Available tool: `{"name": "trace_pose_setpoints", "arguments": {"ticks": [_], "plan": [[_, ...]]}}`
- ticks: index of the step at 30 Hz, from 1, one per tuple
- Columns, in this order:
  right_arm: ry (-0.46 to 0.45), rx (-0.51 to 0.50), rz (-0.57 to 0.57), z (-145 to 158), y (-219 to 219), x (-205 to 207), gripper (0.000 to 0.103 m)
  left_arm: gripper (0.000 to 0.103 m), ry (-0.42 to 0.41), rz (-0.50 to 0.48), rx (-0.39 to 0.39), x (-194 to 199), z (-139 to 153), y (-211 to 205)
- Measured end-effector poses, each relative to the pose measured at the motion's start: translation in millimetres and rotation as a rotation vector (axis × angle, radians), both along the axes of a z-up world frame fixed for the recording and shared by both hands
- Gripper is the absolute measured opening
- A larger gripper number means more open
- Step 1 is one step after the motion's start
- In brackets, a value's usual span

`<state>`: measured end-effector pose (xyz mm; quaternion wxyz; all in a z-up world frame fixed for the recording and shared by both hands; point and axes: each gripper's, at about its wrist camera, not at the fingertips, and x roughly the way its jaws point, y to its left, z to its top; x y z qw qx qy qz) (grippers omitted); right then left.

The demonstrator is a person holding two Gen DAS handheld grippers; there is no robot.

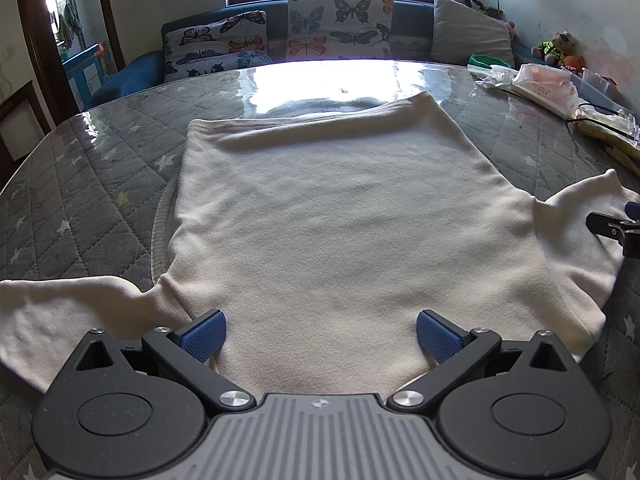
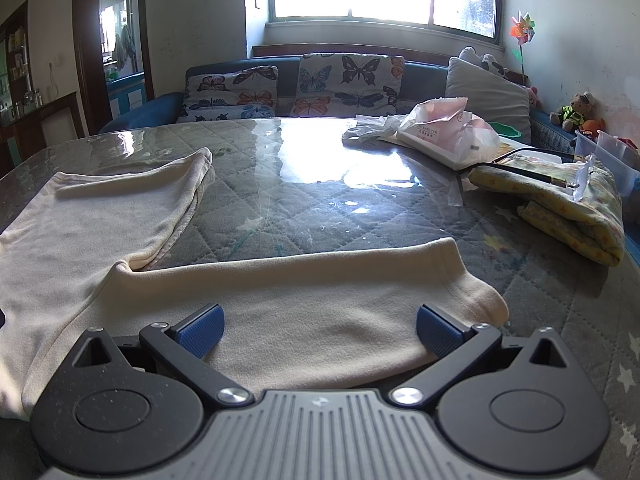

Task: Fold clothes
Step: 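Grasp the cream sweatshirt sleeve with the right gripper and lift it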

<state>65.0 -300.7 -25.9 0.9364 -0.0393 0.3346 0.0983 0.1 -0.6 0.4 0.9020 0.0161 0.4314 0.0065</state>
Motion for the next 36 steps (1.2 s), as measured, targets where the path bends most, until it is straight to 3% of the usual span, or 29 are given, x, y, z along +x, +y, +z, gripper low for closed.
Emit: {"name": "trace_pose_setpoints", "arguments": {"ticks": [9,15,25,26,28,30,36], "plan": [[-0.050,0.018,-0.036,10,-10,-6,0.102,0.103,-0.021,-0.058,-0.001,3,8,-12],[-0.046,0.032,-0.129,19,-36,-7,0.092,0.103,-0.035,-0.097,-0.002,4,14,-21],[0.035,0.101,-0.265,11,-73,12,0.054,0.103,-0.036,-0.159,0.006,6,16,-47],[0.032,0.094,-0.267,11,-72,13,0.048,0.103,-0.035,-0.163,0.008,7,16,-50],[0.033,0.114,-0.273,11,-73,12,0.025,0.103,-0.032,-0.168,0.013,8,16,-54],[0.034,0.133,-0.276,11,-75,12,0.014,0.103,-0.030,-0.171,0.018,10,15,-57],[-0.025,0.187,-0.275,24,-78,5,0.009,0.103,-0.019,-0.183,0.036,17,13,-66]]}}
